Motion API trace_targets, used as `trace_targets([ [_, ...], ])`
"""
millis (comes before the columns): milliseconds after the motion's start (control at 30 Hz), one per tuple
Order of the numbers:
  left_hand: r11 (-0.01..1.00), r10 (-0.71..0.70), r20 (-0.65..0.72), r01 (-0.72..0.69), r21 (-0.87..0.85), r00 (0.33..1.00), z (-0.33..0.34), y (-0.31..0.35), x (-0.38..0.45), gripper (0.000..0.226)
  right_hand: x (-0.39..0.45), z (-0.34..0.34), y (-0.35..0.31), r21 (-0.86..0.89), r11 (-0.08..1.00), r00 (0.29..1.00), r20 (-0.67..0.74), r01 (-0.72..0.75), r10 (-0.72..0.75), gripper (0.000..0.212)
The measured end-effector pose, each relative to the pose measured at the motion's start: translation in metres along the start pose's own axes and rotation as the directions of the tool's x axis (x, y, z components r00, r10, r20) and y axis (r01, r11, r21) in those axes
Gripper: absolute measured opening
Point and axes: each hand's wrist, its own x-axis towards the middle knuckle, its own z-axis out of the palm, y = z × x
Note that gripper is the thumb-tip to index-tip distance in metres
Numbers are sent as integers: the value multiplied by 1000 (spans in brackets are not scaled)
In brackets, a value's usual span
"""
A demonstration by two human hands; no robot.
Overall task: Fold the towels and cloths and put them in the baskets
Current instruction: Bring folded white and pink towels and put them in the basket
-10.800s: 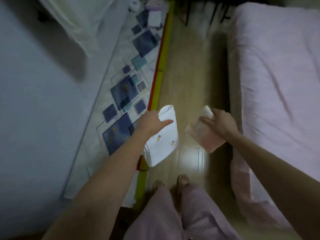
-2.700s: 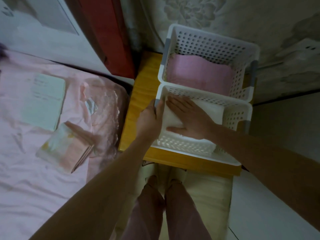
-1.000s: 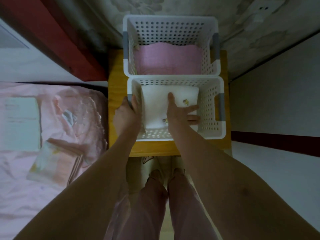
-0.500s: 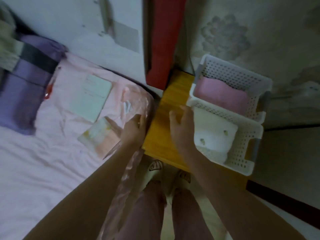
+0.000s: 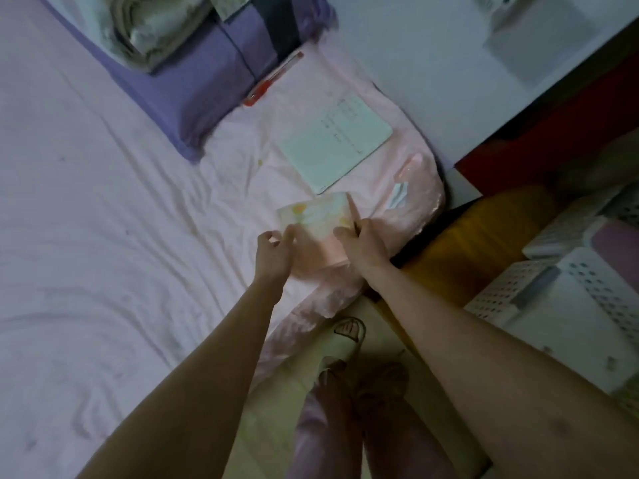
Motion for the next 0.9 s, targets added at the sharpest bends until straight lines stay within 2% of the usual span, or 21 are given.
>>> trace_targets([
  [67, 999, -22, 21, 23, -34, 1000, -4, -5, 8, 58, 1, 8, 0, 61, 998, 1000, 5, -30, 30, 53],
  [200, 993, -15, 131, 30, -112, 991, -11, -4, 5, 40, -3, 7, 3, 249, 966, 998, 14, -66, 64, 55],
  [300, 994, 24, 160, -7, -107, 987, -7, 8, -14, 37, -20, -9, 7, 367, 921, 991, 15, -129, 133, 44],
  [400, 995, 55, 212, -34, -98, 976, 9, 29, -39, 33, -44, -43, 11, 439, 892, 990, -31, -110, 137, 38],
  [533, 994, 104, 358, -86, -67, 928, 50, 61, -85, 32, -84, -113, 26, 547, 833, 982, -92, -88, 165, 35],
  [600, 992, 125, 433, -114, -53, 893, 80, 78, -114, 32, -105, -151, 37, 672, 738, 969, -136, -64, 208, 33],
  [700, 988, 151, 511, -119, -95, 846, 133, 98, -159, 28, -134, -202, 57, 876, 483, 963, -120, -12, 243, 34],
  [800, 987, 156, 579, -111, -113, 801, 188, 103, -195, 29, -159, -241, 81, 963, 261, 962, -128, 63, 240, 20],
  [900, 987, 154, 642, -140, -72, 751, 238, 97, -225, 28, -170, -270, 108, 978, 164, 946, -171, 129, 275, 31],
])
